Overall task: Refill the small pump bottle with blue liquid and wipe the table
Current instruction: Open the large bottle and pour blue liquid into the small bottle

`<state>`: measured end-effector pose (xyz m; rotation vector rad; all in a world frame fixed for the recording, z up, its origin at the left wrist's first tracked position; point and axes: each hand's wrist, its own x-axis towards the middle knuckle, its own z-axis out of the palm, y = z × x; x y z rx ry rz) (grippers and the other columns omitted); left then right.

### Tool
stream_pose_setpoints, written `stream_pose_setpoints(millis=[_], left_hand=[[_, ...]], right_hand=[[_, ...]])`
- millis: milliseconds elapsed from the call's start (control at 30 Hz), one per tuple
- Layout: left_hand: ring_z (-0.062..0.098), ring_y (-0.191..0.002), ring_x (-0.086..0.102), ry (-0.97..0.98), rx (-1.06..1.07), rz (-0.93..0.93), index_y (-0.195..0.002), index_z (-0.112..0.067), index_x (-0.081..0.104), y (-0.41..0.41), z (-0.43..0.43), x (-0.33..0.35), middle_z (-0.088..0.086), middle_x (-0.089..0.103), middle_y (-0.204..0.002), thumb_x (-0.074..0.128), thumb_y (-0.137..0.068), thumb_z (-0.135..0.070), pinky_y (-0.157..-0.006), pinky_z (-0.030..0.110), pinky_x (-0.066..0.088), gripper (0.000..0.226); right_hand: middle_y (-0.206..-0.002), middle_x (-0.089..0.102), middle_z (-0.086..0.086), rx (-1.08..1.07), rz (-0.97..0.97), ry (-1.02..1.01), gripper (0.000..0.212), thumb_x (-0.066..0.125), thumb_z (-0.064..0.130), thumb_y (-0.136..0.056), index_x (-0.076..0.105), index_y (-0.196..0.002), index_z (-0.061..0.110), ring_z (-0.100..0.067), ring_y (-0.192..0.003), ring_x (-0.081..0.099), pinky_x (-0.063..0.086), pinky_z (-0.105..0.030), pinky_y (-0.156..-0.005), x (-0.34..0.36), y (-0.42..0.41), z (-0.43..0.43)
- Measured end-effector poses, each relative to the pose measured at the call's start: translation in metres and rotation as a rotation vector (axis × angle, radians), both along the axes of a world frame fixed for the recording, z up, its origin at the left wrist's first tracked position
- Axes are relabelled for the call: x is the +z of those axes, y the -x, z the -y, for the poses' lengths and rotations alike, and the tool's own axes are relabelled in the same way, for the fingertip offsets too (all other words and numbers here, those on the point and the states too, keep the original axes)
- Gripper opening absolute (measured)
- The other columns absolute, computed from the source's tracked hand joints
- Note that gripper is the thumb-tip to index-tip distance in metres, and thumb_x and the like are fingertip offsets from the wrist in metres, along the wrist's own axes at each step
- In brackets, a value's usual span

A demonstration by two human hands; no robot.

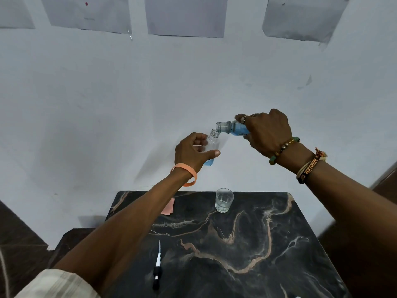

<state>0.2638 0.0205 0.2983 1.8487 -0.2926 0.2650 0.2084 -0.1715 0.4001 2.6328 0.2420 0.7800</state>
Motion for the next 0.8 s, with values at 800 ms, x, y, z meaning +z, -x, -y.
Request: stream_pose_setpoints(millis=[800], left_hand=[[0.009, -0.081, 0.063, -0.002, 0.005, 0.0, -0.101, -0.029, 0.058, -0.0003, -0.0009, -0.0009, -0.012, 0.064, -0.094, 0.086, -0.064, -0.04, -0.064, 0.008, 0.045, 0.047]], right_hand=[[-0.103, 0.069, -0.002, -0.002, -0.007, 0.014, 0.045, 0.06, 0.029, -0.09, 0.049, -0.134, 0.028, -0.031, -0.086, 0.063, 0.027, -0.031, -0.07, 0.0009, 0.0008, -0.0019]])
